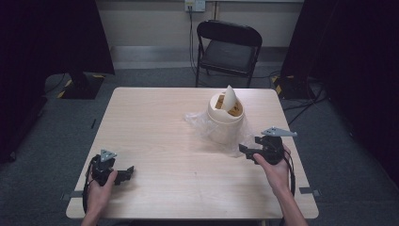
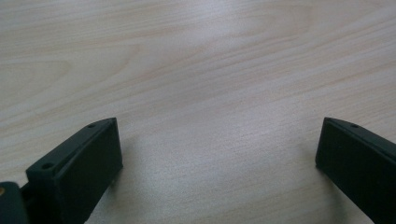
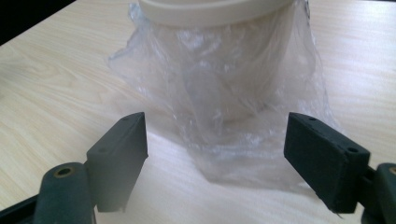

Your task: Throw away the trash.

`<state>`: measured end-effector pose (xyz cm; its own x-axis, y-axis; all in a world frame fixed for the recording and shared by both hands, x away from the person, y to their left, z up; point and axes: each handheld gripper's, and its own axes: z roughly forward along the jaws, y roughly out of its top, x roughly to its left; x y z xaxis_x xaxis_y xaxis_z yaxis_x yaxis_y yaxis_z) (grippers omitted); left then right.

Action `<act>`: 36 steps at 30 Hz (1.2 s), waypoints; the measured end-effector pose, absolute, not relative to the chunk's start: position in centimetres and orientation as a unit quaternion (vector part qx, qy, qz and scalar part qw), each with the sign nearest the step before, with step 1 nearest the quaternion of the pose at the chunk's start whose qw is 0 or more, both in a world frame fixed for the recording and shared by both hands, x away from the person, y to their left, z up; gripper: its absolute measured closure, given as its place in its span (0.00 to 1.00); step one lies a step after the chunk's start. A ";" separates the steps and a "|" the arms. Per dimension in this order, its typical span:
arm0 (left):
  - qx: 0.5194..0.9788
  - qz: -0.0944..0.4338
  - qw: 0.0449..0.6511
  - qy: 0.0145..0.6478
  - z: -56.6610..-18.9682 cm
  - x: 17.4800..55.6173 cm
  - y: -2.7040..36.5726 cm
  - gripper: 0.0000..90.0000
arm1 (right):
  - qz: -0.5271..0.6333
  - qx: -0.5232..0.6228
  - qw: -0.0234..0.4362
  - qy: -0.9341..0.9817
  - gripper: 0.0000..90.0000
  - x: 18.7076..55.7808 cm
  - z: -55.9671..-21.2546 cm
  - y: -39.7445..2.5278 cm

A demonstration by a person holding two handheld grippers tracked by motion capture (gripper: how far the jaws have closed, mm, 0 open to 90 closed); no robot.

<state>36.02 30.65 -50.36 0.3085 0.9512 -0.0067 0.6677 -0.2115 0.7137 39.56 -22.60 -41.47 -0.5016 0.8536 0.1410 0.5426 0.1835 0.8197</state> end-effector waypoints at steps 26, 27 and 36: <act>0.745 0.225 0.314 0.543 -50.4 36.0 30.7 0.00 | 0.350 0.504 0.165 0.772 0.18 34.9 -49.3 -22.5; 0.746 0.225 0.314 0.543 -50.3 36.0 30.7 0.00 | 0.343 0.505 0.173 0.773 0.17 34.8 -49.3 -22.2; 0.745 0.225 0.315 0.544 -50.4 36.0 30.6 0.00 | 0.334 0.487 0.219 0.777 0.13 34.4 -50.0 -21.2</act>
